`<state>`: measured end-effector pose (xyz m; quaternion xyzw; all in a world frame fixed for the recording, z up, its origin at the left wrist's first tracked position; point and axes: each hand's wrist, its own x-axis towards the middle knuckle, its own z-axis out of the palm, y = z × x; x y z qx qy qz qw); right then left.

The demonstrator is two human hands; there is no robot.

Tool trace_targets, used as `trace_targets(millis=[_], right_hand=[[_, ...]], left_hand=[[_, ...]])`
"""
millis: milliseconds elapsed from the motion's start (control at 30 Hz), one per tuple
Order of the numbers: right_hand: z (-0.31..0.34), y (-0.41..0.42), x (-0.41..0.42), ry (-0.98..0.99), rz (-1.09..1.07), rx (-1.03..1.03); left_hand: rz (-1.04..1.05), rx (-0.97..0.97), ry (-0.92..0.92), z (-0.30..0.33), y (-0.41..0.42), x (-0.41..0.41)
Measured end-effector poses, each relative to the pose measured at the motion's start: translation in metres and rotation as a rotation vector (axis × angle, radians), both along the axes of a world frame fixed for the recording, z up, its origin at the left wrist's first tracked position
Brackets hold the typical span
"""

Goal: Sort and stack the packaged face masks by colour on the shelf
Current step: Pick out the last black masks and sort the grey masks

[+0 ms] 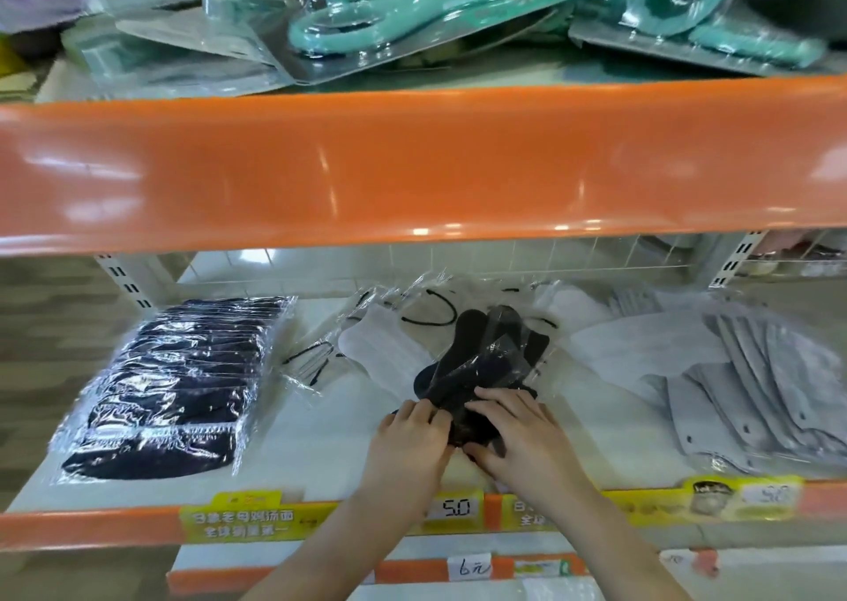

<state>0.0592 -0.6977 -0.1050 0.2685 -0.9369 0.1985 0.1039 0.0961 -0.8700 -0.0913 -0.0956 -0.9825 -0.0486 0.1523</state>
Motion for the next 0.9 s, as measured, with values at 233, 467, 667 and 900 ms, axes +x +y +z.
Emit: trace_targets(millis=[233,467,667,900], right_hand=[[0.001,0.001,0.003,0.099,0.003,-0.061],[0.01,0.0,0.01,0.188,-0.055,-0.096],[0.024,-0.014,0.007,0.257,-0.111,-0.175],[0.041,-0.065,0.002,0.343,-0.016,-0.287]], left_hand=[[0.028,0.062,0.085,0.004,-0.013,-0.001],[-0.056,0.11,0.226,0.015,-0.037,0.003],[-0.083,0.027,0.214,0.026,-0.053,0.012],[-0.012,0.122,0.331,0.027,-0.088,0.021]])
